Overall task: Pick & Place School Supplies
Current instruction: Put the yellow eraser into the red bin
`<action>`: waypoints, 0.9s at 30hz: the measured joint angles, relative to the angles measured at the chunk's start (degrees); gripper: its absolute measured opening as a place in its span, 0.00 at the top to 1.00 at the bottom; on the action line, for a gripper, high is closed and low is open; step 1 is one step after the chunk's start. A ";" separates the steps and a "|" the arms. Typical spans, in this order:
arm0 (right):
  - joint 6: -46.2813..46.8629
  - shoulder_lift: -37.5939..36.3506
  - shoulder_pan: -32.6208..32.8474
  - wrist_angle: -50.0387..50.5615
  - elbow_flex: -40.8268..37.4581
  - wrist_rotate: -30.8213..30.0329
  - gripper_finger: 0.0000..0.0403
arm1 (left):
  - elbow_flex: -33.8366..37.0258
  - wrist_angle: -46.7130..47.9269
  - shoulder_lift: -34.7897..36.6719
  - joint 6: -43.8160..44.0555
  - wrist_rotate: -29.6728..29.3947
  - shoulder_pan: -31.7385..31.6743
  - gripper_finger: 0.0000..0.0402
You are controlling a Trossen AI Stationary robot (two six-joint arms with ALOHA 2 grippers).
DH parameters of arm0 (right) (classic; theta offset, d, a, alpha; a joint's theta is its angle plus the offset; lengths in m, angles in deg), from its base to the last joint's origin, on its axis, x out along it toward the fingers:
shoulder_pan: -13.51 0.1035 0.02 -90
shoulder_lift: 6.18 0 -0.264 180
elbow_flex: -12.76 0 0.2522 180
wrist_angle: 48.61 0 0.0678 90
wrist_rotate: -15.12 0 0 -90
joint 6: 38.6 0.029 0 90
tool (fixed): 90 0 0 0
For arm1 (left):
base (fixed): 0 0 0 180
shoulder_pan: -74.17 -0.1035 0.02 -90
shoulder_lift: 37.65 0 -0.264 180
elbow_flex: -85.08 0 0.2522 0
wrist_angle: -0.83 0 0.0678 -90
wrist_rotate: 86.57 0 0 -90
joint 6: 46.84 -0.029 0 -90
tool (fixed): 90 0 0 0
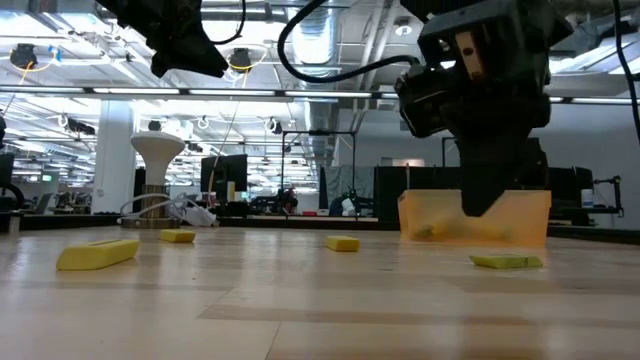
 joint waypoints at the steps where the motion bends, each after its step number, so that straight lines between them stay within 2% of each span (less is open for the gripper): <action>1: 0.04 -0.44 0.00 0.31 0.00 -1.24 1.00 | 0.02 0.02 -0.02 0.00 0.00 0.00 0.77; 5: 2.32 -2.68 1.23 3.40 0.02 -8.04 1.00 | 0.02 -0.04 -0.02 0.00 0.00 0.00 0.77; 11: 9.95 -3.83 6.78 7.45 0.00 -16.61 1.00 | 0.02 -0.22 -0.02 -0.09 0.00 0.00 0.77; 21: 19.93 -3.71 10.79 8.02 0.00 -20.83 1.00 | 0.04 -0.27 -0.02 -1.60 -0.02 0.00 0.77; 27: 23.53 -0.01 12.17 4.94 0.08 -21.40 1.00 | 0.04 -0.26 -0.02 -1.66 -0.02 0.00 0.77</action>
